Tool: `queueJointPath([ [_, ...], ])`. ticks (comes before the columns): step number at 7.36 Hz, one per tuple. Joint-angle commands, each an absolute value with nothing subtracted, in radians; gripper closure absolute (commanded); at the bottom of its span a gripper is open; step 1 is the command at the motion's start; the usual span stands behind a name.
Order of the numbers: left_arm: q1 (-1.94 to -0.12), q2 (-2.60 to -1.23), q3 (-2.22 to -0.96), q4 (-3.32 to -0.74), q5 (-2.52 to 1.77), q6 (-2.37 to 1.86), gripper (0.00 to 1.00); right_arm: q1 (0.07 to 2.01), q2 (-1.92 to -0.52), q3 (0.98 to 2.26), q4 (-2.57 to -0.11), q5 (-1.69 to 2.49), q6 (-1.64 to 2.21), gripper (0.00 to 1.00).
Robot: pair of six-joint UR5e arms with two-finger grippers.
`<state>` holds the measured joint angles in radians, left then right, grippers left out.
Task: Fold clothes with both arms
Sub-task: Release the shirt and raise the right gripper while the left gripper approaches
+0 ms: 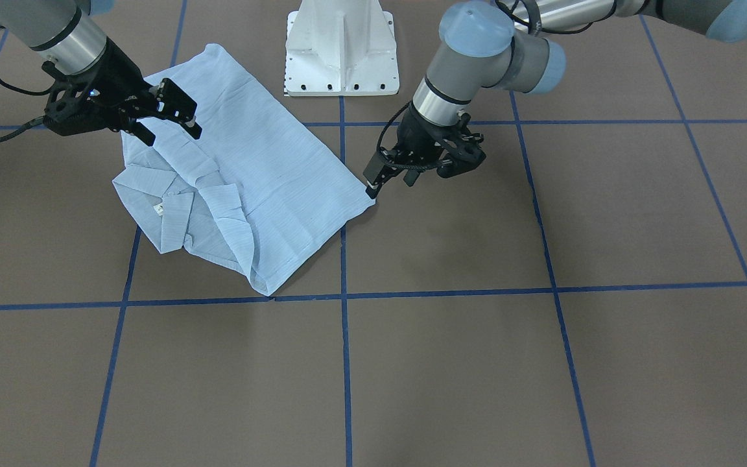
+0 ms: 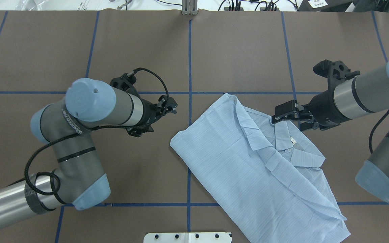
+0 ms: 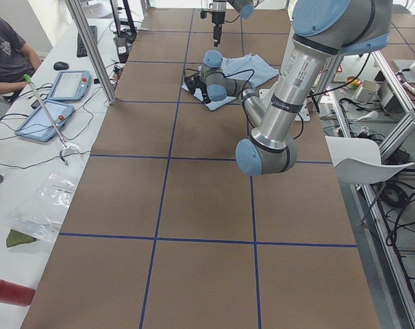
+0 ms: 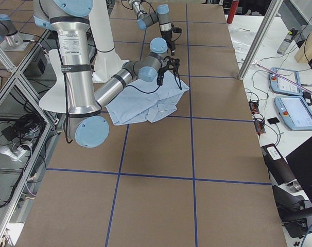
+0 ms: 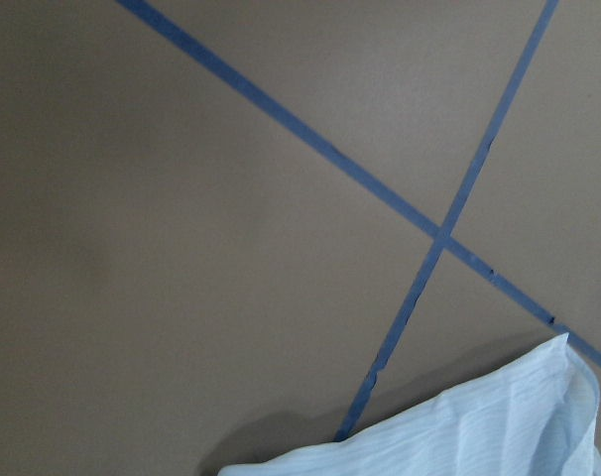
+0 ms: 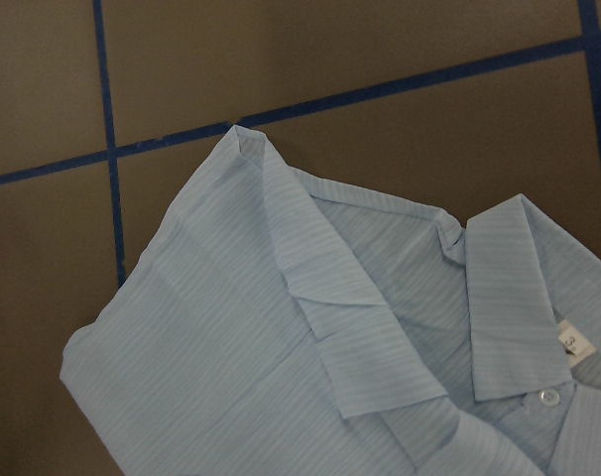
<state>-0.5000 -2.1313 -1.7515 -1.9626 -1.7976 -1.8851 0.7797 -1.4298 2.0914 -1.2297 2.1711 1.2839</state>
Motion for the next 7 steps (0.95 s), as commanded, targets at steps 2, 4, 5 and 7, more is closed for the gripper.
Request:
queueJointPath([
  [2,-0.428,-2.244,-1.551,-1.953,-1.723,-1.913,0.01,0.816,-1.407,2.037,-1.232,2.171,1.181,0.0],
  [4,-0.41,-2.234,-1.546,-1.951,-1.718,-1.927,0.06,0.816,-1.404,2.034,-1.232,2.177,1.181,0.0],
  [5,-0.41,-2.235,-1.542,-1.951,-1.718,-1.927,0.07,0.816,-1.404,2.034,-1.232,2.178,1.183,0.0],
  [7,-0.41,-2.232,-1.542,-1.95,-1.718,-1.925,0.1,0.818,-1.402,2.034,-1.233,2.178,1.183,0.0],
])
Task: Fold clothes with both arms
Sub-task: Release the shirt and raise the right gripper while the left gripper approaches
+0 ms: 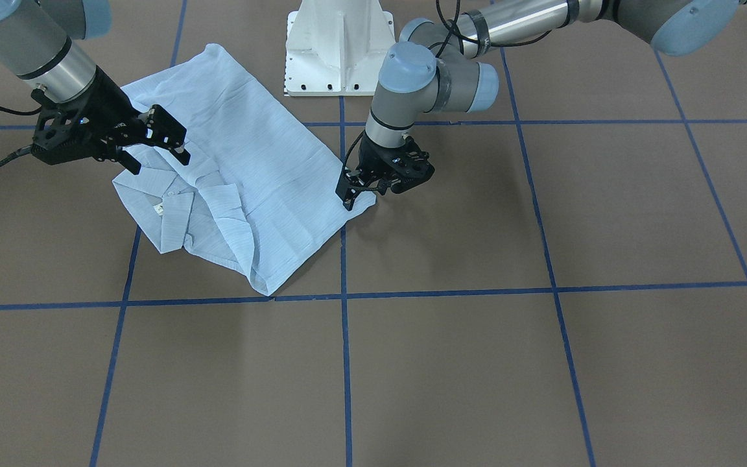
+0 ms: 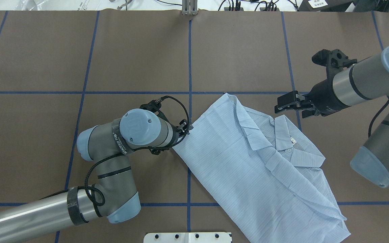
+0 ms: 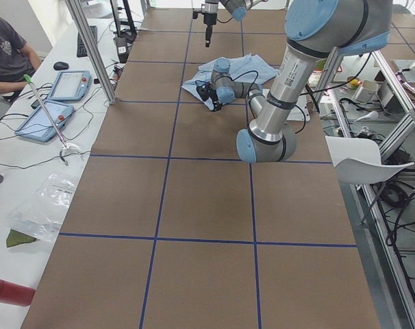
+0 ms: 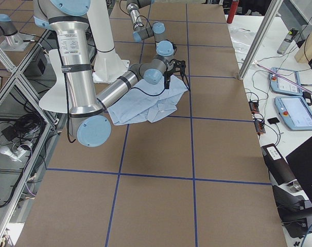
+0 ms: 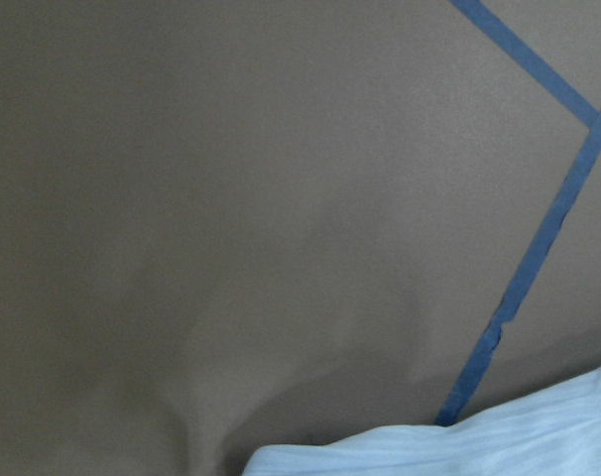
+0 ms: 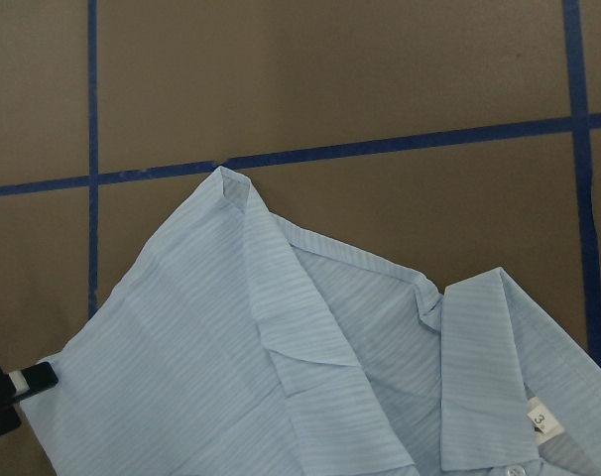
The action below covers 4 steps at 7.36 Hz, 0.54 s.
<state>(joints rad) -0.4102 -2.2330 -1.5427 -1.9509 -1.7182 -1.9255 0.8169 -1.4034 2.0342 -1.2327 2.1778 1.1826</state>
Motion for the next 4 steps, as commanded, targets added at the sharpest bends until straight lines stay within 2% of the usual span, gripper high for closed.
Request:
queueJointPath([
  [1,-0.407,-2.232,-1.542,-1.948,-1.72,-1.925,0.16,0.818,-1.402,2.034,-1.233,2.178,1.183,0.0],
  [3,-0.407,-2.232,-1.542,-1.951,-1.72,-1.922,0.45,0.821,-1.404,2.034,-1.233,2.181,1.183,0.0],
  [4,-0.407,-2.235,-1.543,-1.951,-1.723,-1.918,0.63,0.834,-1.404,2.034,-1.233,2.203,1.184,0.0],
])
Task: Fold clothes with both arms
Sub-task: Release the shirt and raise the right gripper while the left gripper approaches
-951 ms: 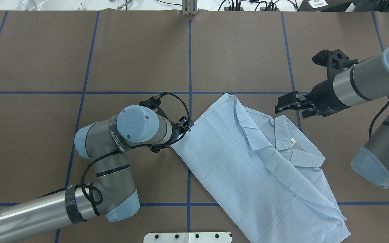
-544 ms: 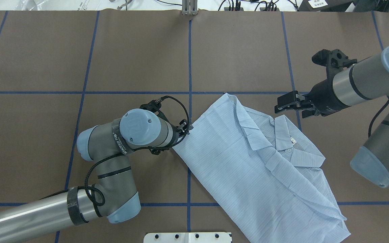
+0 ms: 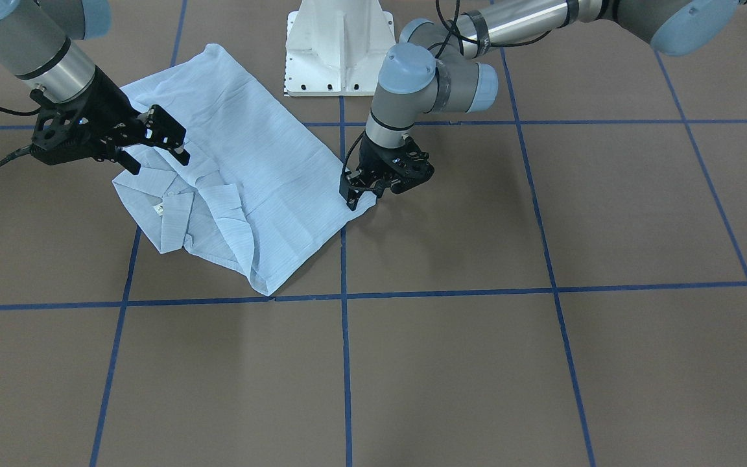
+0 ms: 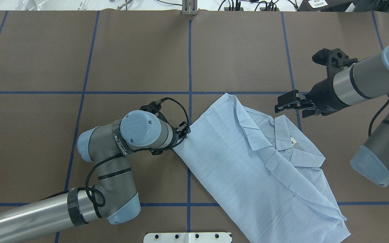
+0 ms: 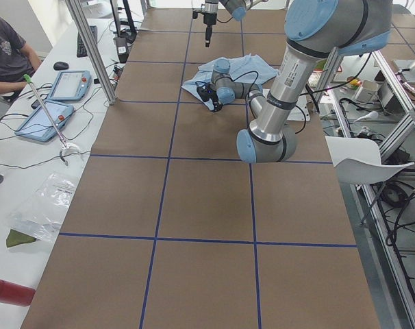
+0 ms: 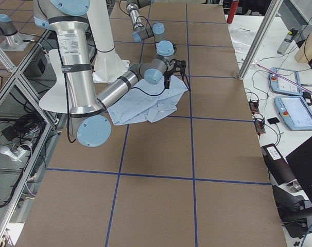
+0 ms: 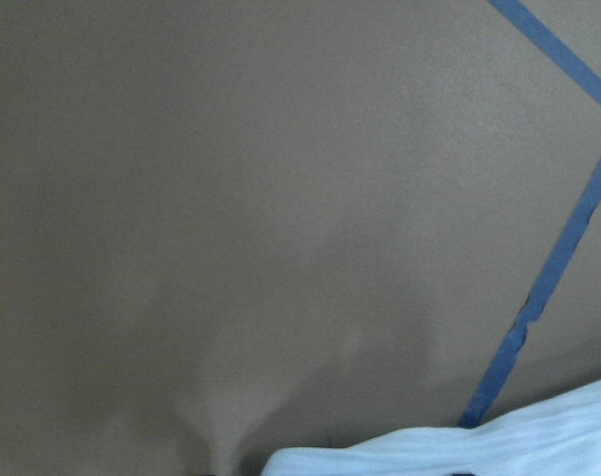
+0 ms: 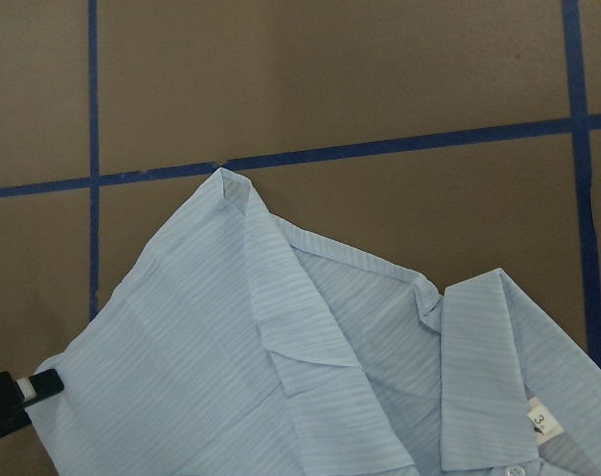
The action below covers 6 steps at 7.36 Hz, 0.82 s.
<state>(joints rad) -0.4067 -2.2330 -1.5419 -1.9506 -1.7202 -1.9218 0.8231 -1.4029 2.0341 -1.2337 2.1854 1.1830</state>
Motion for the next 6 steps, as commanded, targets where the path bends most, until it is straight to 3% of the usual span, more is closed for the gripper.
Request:
queueJointPath([
  [1,-0.407,-2.237,-1.549,-1.951,-1.724,-1.914,0.87,0.841,-1.404,2.034,-1.235,2.215,1.183,0.0],
  [2,-0.408,-2.235,-1.554,-1.951,-1.727,-1.914,1.0,0.841,-1.404,2.034,-1.233,2.215,1.184,0.0],
  [6,-0.519,-2.233,-1.572,-1.944,-1.727,-1.849,1.0,0.853,-1.404,2.033,-1.235,2.217,1.183,0.0],
])
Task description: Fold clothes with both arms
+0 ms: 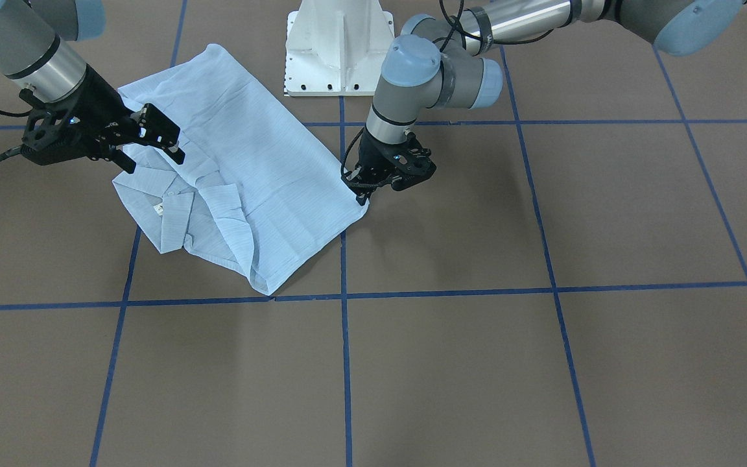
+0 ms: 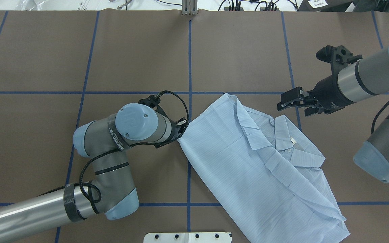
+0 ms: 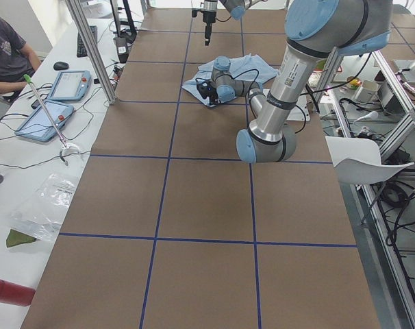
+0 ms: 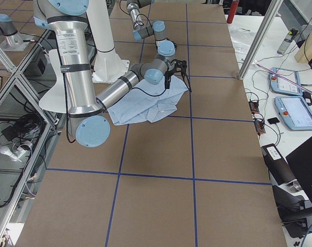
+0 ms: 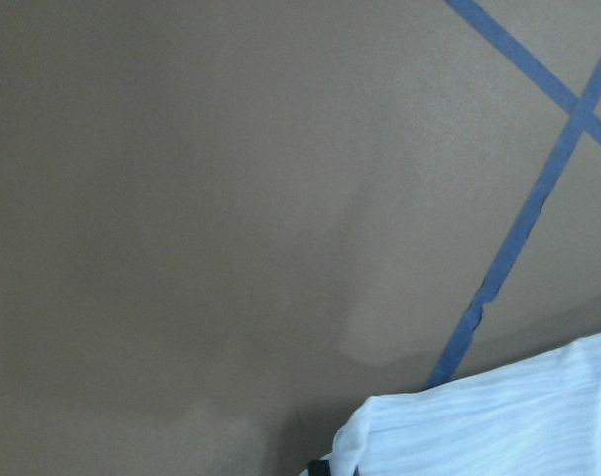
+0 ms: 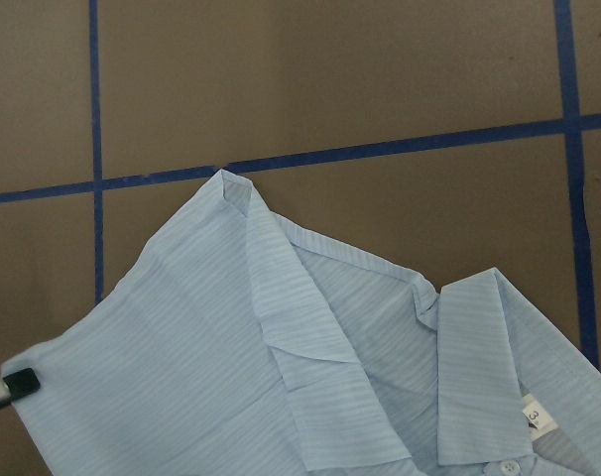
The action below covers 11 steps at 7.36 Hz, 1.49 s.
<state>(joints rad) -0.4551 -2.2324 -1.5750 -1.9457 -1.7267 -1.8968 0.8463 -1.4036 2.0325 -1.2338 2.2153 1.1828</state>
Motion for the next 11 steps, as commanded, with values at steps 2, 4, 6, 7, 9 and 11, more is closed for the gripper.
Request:
queueJointPath([
  [2,-0.647,-2.25,-1.504,-1.959,-1.726,-1.713,1.0,0.853,-1.402,2.033,-1.233,2.215,1.183,0.0],
  [4,-0.734,-2.339,-1.266,-2.111,-1.726,-1.631,1.0,0.862,-1.388,2.028,-1.235,2.214,1.184,0.0],
  [6,-0.791,-2.457,-1.004,-2.32,-1.72,-1.577,1.0,0.862,-1.378,2.005,-1.233,2.206,1.183,0.0],
  [7,-0.793,-2.494,-0.952,-2.385,-1.641,-1.553,1.0,0.864,-1.355,1.99,-1.235,2.206,1.183,0.0],
  [9,-0.792,-2.549,-0.856,-2.494,-1.603,-1.546,1.0,0.865,-1.345,1.982,-1.232,2.21,1.184,0.0],
  [11,-0.792,-2.548,-0.842,-2.497,-1.598,-1.539,0.19,0.864,-1.345,1.979,-1.232,2.204,1.184,0.0],
])
